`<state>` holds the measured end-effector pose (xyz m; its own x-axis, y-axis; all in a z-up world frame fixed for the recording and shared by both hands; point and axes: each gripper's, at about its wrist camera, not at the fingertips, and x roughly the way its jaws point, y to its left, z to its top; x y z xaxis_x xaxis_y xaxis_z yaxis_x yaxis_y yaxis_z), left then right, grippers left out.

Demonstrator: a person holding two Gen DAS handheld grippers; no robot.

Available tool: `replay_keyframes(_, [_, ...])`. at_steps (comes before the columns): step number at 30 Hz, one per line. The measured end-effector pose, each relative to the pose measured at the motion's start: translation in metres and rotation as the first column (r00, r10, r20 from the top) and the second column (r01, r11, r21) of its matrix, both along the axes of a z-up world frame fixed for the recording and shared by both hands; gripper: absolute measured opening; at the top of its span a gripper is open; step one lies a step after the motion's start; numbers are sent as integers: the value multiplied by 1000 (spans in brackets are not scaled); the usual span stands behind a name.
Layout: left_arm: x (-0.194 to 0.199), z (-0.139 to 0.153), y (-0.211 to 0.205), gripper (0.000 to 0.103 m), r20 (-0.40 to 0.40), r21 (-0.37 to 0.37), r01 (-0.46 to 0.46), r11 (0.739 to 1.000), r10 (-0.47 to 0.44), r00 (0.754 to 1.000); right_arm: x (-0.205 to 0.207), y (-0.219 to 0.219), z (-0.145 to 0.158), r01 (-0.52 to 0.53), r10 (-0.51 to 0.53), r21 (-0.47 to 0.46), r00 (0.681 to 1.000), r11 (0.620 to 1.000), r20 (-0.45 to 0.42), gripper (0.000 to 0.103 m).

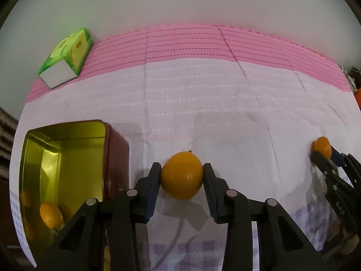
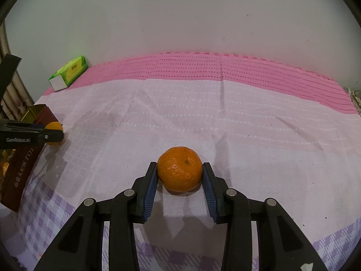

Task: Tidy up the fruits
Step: 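Carry the yellow orange over the tin tray with the left tool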

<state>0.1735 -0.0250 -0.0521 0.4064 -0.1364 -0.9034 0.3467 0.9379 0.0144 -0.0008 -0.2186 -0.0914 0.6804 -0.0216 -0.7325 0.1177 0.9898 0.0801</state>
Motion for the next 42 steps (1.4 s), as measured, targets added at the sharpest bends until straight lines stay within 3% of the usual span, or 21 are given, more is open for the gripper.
replay_keyframes(22, [-52,48,38,38,60,-45,-59,997,61,996,4,6,-2,5,-6,-43,1000,999,-11,36])
replay_keyframes(42, [-66,57,119,39,70,-42,-224,974,227,971,4,7,-3,7,-8,-51,1000,999,-13,36])
